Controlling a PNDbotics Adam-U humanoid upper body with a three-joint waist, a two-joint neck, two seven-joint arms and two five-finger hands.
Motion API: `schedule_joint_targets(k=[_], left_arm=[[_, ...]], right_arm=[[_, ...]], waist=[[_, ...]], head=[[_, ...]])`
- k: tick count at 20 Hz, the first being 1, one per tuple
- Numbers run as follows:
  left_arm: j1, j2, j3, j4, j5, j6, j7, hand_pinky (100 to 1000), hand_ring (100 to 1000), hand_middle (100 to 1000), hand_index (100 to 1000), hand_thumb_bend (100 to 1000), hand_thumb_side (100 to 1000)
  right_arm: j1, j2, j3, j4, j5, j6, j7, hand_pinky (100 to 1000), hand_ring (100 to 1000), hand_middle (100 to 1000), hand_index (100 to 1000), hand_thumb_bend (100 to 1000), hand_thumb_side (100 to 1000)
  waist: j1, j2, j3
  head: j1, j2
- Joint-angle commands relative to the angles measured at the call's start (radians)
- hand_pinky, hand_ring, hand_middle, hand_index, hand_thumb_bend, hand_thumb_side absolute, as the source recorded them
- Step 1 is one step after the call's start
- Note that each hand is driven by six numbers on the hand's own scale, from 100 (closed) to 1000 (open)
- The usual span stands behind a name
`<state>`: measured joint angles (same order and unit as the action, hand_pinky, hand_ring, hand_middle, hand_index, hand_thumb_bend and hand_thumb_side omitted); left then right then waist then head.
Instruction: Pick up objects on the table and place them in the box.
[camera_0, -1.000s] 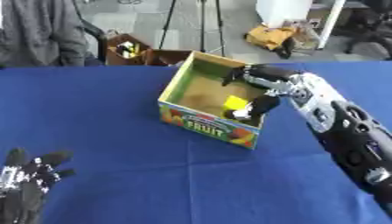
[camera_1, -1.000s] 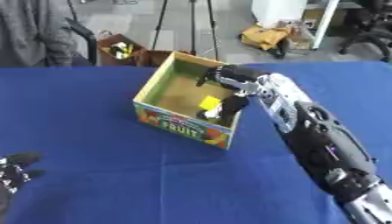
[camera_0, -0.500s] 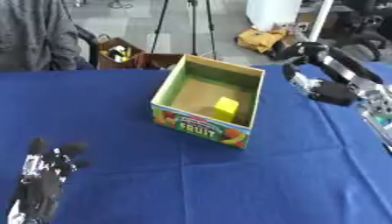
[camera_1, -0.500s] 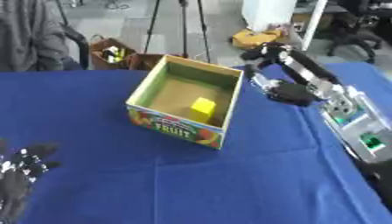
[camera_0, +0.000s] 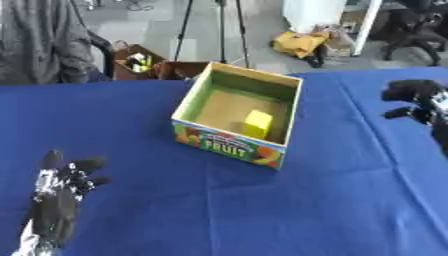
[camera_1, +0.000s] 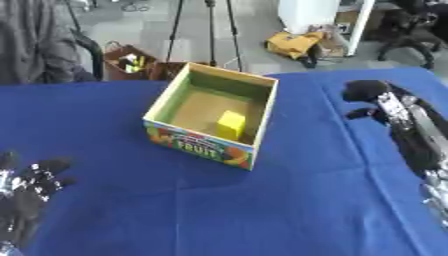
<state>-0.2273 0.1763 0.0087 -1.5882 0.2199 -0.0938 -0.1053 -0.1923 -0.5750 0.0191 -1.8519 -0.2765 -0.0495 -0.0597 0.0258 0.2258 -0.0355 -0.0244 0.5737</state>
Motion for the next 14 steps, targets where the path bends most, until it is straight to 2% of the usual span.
schedule_joint_targets(k=[1,5,14], left_arm=[[-0.006,0.020,0.011,-0.020,0.000,-0.002,0.005,730,859,704,662,476,1000],[-0.006,0.019,0.010,-0.020,0.000,-0.004,0.005,730,860,703,661,472,1000],[-0.005,0.017,0.011,-0.020,0.001,-0.005,0.006,729,859,703,661,470,1000]], right_arm=[[0.029,0.046,-0.025,-0.025,-0.033,-0.007,-0.014,660,789,684,790,100,900],[0.069,0.101,-0.020,-0.014,-0.039,-0.016,-0.016,656,783,678,787,100,893],[0.102,0.133,-0.018,0.000,-0.025,-0.017,-0.022,652,778,672,780,100,902]], waist=[[0.004,-0.009,-0.001],[0.017,-0.006,-0.009],[0.027,-0.011,-0.027]], head=[[0.008,-0.010],[0.013,-0.009],[0.014,0.004]])
